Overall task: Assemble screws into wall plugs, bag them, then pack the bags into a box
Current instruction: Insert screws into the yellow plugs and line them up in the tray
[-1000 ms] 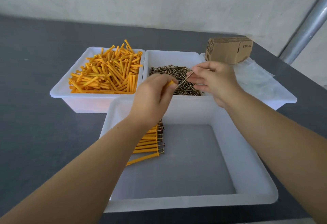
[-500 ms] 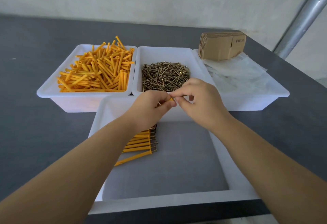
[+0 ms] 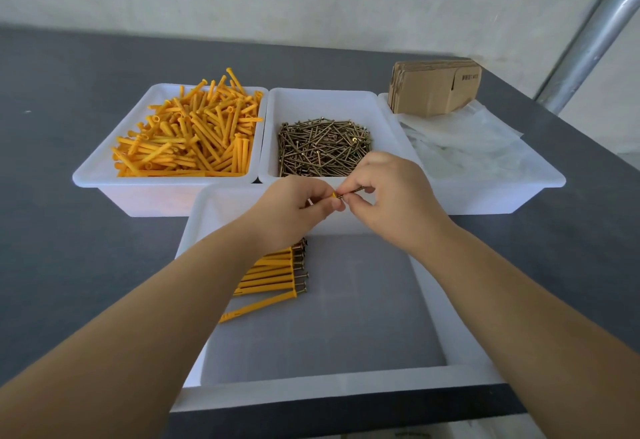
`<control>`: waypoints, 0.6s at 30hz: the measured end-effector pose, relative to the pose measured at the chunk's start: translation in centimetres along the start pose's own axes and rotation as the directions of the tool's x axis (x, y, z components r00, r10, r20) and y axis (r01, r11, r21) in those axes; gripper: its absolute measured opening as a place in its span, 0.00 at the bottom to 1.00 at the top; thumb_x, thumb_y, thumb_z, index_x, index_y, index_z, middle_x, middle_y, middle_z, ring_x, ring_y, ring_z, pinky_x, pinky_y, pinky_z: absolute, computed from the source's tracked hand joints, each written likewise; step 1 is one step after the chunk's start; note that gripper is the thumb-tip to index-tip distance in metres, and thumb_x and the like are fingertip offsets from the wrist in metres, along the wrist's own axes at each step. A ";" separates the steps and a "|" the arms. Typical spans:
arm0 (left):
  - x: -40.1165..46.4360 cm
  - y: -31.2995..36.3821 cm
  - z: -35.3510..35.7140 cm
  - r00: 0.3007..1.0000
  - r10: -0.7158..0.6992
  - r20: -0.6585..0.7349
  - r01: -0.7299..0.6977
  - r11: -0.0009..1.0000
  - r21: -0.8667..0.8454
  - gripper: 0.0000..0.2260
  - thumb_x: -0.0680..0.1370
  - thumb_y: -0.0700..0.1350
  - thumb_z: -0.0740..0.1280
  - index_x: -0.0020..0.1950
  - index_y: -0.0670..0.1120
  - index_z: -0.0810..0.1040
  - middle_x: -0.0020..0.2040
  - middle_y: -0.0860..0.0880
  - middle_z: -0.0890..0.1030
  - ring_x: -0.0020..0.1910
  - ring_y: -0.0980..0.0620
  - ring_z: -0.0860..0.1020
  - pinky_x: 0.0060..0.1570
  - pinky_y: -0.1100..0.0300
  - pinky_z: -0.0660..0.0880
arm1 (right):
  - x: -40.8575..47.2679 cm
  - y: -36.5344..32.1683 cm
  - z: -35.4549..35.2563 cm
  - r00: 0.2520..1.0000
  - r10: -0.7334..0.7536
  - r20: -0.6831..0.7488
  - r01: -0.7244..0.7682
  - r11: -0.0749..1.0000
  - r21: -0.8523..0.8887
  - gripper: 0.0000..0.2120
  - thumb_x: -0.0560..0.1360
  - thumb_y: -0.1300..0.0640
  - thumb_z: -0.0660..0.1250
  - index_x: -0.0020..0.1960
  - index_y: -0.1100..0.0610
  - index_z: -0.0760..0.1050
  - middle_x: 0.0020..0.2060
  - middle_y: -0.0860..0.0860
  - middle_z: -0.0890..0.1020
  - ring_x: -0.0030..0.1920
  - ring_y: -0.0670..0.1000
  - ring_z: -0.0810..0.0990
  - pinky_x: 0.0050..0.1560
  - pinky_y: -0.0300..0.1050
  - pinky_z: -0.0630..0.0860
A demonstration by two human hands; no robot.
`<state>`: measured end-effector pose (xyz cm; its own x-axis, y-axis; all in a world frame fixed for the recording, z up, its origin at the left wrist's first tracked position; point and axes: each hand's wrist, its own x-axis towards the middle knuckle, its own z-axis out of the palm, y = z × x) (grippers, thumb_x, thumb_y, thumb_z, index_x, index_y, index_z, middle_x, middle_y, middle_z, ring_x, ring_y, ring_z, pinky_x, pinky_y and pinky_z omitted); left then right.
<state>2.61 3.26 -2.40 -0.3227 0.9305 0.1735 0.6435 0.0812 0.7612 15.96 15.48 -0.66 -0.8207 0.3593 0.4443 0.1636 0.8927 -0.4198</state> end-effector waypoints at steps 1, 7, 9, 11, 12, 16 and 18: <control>0.0 -0.1 0.0 1.000 -0.004 0.008 0.004 1.000 0.007 0.08 0.81 0.46 0.65 0.45 0.47 0.82 0.31 0.55 0.72 0.29 0.59 0.67 0.31 0.68 0.64 | 0.0 0.0 0.0 1.000 -0.011 0.013 0.012 1.000 -0.013 0.04 0.72 0.58 0.72 0.44 0.52 0.86 0.41 0.48 0.79 0.43 0.48 0.76 0.44 0.52 0.75; -0.2 -0.3 -0.2 0.999 -0.041 0.025 0.041 0.999 0.008 0.08 0.81 0.46 0.65 0.49 0.49 0.83 0.33 0.57 0.74 0.30 0.63 0.70 0.31 0.72 0.65 | 0.0 -0.2 0.0 1.000 -0.019 -0.003 0.019 0.999 -0.034 0.04 0.72 0.59 0.72 0.44 0.52 0.85 0.41 0.48 0.79 0.43 0.47 0.76 0.45 0.51 0.75; -0.2 -0.2 -0.3 0.999 -0.044 0.029 0.044 0.999 0.015 0.08 0.81 0.46 0.65 0.46 0.50 0.82 0.31 0.57 0.74 0.29 0.63 0.70 0.31 0.72 0.66 | -0.1 -0.3 0.1 0.999 -0.033 -0.012 0.033 0.999 -0.026 0.03 0.72 0.59 0.72 0.43 0.53 0.85 0.41 0.48 0.79 0.43 0.48 0.76 0.45 0.53 0.75; -0.3 -0.1 -0.3 0.999 -0.045 0.023 0.045 0.999 0.021 0.09 0.81 0.46 0.65 0.41 0.50 0.80 0.27 0.59 0.72 0.27 0.62 0.69 0.30 0.72 0.65 | -0.1 -0.5 0.1 0.998 -0.053 0.015 0.053 0.998 -0.023 0.03 0.72 0.59 0.73 0.44 0.53 0.85 0.42 0.48 0.79 0.44 0.48 0.76 0.47 0.54 0.75; -0.4 -0.1 -0.3 0.999 -0.046 0.018 0.046 0.999 0.015 0.10 0.81 0.46 0.65 0.40 0.49 0.79 0.26 0.59 0.72 0.27 0.61 0.69 0.29 0.71 0.65 | -0.1 -0.6 0.1 0.998 -0.059 0.024 0.059 0.998 -0.011 0.04 0.72 0.60 0.73 0.46 0.54 0.84 0.45 0.49 0.79 0.45 0.48 0.76 0.48 0.54 0.75; -0.5 0.5 -0.3 1.000 0.001 0.022 0.000 0.999 -0.049 0.11 0.81 0.44 0.64 0.47 0.38 0.81 0.35 0.45 0.78 0.31 0.51 0.75 0.32 0.60 0.77 | -0.4 -1.2 0.2 0.992 -0.122 -0.011 0.122 0.975 0.188 0.17 0.71 0.68 0.66 0.59 0.59 0.76 0.62 0.52 0.75 0.58 0.47 0.76 0.57 0.50 0.75; -0.5 0.7 -0.2 0.998 0.057 0.013 -0.056 0.996 -0.067 0.12 0.80 0.42 0.64 0.47 0.33 0.79 0.41 0.33 0.76 0.39 0.37 0.75 0.40 0.45 0.78 | -0.6 -1.9 0.2 0.991 -0.135 -0.002 0.129 0.943 0.308 0.22 0.72 0.67 0.61 0.65 0.56 0.71 0.72 0.51 0.68 0.69 0.46 0.70 0.64 0.50 0.73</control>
<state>3.13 2.79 -1.83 -0.2762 0.9383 0.2080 0.6123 0.0049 0.7906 16.01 13.53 -0.32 -0.8343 0.2357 0.4984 -0.1205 0.8042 -0.5820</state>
